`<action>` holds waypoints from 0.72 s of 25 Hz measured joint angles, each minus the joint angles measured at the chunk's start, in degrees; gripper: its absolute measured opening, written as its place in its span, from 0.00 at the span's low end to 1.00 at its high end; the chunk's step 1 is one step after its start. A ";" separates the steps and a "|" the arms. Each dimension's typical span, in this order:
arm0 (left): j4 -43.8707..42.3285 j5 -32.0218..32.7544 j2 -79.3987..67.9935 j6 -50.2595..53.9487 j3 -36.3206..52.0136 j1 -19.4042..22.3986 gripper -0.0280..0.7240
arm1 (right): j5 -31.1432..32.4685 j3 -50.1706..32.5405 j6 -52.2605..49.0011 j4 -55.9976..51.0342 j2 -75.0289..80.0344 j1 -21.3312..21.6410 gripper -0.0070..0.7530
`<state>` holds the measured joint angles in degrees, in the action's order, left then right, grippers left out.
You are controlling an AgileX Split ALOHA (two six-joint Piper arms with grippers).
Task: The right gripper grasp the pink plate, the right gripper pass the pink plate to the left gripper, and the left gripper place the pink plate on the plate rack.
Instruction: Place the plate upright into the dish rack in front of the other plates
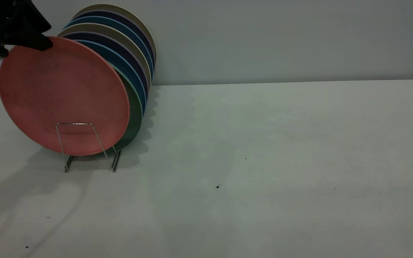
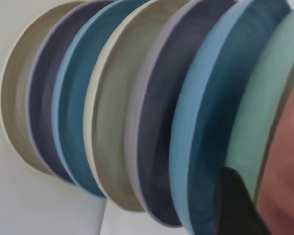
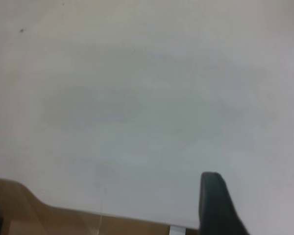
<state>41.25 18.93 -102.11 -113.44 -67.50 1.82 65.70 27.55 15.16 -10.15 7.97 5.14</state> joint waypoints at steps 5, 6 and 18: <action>0.06 0.87 0.05 3.26 0.00 0.00 0.59 | 0.00 0.00 0.00 0.05 -0.02 0.00 0.57; 0.06 1.45 0.11 3.55 0.00 0.00 0.59 | 0.00 0.00 0.00 0.05 -0.02 0.00 0.57; -1.42 8.07 2.65 6.38 0.00 0.00 0.60 | 0.00 0.00 -0.04 0.16 -0.02 0.00 0.57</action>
<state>39.84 26.99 -99.46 -107.05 -67.50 1.82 65.70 27.55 15.12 -9.99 7.95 5.14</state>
